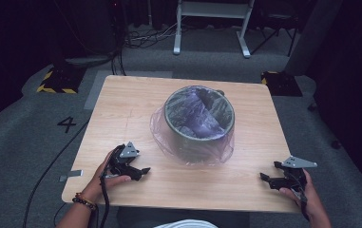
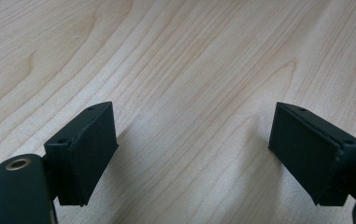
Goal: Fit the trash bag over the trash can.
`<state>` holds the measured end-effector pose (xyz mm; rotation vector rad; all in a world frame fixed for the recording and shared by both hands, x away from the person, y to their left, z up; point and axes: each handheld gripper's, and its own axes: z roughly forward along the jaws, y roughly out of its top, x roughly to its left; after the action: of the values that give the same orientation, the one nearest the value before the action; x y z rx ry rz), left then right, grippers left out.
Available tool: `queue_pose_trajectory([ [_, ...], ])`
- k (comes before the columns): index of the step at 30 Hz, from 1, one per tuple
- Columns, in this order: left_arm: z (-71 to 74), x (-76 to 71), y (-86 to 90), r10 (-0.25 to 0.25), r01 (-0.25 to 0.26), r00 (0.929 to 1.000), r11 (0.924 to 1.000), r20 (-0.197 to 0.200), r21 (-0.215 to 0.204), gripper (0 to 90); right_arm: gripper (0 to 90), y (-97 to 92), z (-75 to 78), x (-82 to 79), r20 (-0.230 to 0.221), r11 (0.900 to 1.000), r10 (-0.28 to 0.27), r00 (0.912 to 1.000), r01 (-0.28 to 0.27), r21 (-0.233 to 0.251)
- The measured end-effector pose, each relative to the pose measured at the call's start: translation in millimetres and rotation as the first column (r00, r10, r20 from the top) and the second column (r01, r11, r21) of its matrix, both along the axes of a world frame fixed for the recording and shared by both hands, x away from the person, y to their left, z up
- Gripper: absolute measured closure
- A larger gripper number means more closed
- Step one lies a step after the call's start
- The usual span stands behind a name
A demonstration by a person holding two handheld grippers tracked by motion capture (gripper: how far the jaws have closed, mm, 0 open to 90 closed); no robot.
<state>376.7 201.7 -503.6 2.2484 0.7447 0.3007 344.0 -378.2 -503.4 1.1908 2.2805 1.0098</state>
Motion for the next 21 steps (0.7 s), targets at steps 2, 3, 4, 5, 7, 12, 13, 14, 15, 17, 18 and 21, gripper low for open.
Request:
queue_pose_trajectory([
  [2,0.0,0.1,0.0,0.000,0.000,1.0000,1.0000,0.002,0.001,15.0,16.5,0.3,-0.1,0.3,0.000,1.0000,-0.004,1.0000,0.004,0.001],
  [3,-0.1,-0.1,0.0,0.000,0.000,1.0000,1.0000,0.003,0.001,15.0,16.5,0.3,0.0,0.2,0.000,1.0000,-0.004,1.0000,0.004,0.001],
  [4,0.0,-0.2,0.0,0.002,-0.002,1.0000,1.0000,0.003,0.002,15.0,16.5,0.2,-0.1,0.2,0.000,1.0000,-0.003,1.0000,0.003,0.001],
  [5,0.1,-0.7,-0.1,0.005,-0.005,1.0000,1.0000,0.003,0.003,15.1,16.5,0.2,-0.1,0.2,0.000,1.0000,-0.003,1.0000,0.003,0.001],
  [7,0.1,-0.9,-0.2,0.007,-0.007,1.0000,1.0000,0.003,0.004,15.2,16.6,0.3,-0.1,0.2,0.000,1.0000,-0.005,1.0000,0.005,0.002],
  [12,0.1,-0.1,-0.2,0.001,-0.001,1.0000,1.0000,0.000,0.002,15.0,17.3,0.2,-0.1,1.3,-0.002,0.9999,-0.008,1.0000,0.009,0.007],
  [13,0.1,-0.1,-0.2,0.001,-0.001,1.0000,1.0000,0.000,0.002,15.0,17.3,0.3,-0.1,1.3,-0.001,0.9999,-0.010,0.9999,0.010,0.006],
  [14,0.1,-0.1,-0.2,0.001,-0.001,1.0000,1.0000,0.000,0.002,14.9,17.4,0.3,-0.1,1.3,-0.001,0.9999,-0.010,0.9999,0.010,0.006],
  [15,0.1,0.0,-0.2,0.001,-0.001,1.0000,1.0000,0.000,0.002,14.9,17.4,0.3,-0.1,1.3,-0.001,0.9999,-0.009,1.0000,0.009,0.007],
  [17,0.1,-0.1,-0.2,0.001,-0.001,1.0000,1.0000,0.000,0.002,15.0,17.4,0.2,-0.1,1.2,-0.001,0.9999,-0.009,1.0000,0.009,0.007],
  [18,0.1,-0.1,-0.2,0.001,-0.001,1.0000,1.0000,0.001,0.002,15.0,17.3,0.3,-0.1,1.2,-0.001,0.9999,-0.010,1.0000,0.010,0.006],
  [21,0.1,0.0,-0.2,0.001,-0.001,1.0000,1.0000,0.000,0.002,15.0,17.4,0.2,-0.1,1.2,-0.001,0.9999,-0.009,1.0000,0.009,0.006],
])
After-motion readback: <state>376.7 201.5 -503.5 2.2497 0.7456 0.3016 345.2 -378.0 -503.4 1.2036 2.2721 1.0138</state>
